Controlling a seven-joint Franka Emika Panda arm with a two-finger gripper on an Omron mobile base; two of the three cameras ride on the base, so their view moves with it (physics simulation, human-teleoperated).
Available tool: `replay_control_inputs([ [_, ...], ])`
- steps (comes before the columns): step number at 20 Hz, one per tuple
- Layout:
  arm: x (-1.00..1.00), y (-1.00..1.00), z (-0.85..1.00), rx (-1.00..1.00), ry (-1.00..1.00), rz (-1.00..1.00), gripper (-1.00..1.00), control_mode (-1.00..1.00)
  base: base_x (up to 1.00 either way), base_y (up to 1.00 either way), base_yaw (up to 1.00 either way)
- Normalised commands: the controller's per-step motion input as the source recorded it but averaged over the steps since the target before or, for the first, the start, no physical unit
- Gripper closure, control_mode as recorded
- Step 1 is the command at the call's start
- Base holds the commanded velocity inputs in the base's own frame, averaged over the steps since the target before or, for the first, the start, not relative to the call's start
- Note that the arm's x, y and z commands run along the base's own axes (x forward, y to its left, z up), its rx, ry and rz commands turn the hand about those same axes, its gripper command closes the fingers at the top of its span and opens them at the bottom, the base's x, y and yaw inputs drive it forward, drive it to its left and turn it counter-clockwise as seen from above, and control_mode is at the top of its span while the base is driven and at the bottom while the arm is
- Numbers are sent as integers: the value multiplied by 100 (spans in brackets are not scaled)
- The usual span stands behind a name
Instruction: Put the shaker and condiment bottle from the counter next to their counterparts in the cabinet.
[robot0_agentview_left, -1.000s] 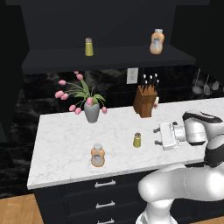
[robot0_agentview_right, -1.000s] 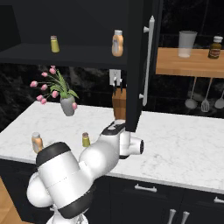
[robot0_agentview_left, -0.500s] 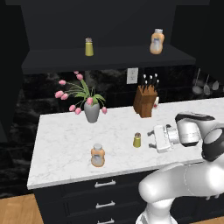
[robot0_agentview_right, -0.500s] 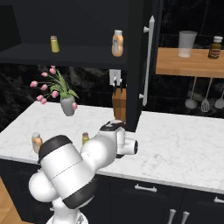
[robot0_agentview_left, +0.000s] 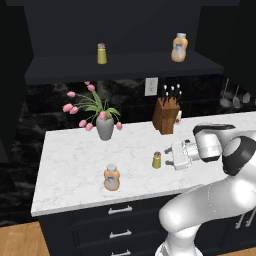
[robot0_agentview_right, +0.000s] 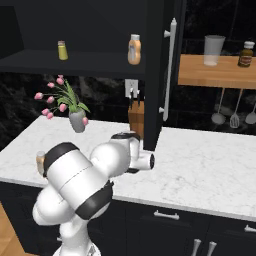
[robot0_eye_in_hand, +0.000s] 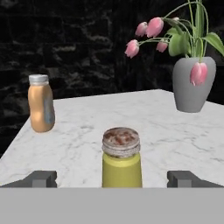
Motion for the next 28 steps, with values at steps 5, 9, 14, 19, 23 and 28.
replay_control_inputs([
  [5, -6, 0, -15, -4, 4, 0, -100, -100, 0, 0, 0],
  [9, -30, 0, -14, -2, 0, 1, -100, -100, 0, 0, 0],
  [14, -4, 8, 0, 0, 0, 0, -100, -100, 0, 0, 0],
  [19, 10, 25, 0, 0, 1, 0, -100, -100, 0, 0, 0],
  [23, 6, 33, 0, 0, 0, 0, -100, -100, 0, 0, 0],
  [28, 21, 30, 0, 0, 0, 0, -100, -100, 0, 0, 0],
])
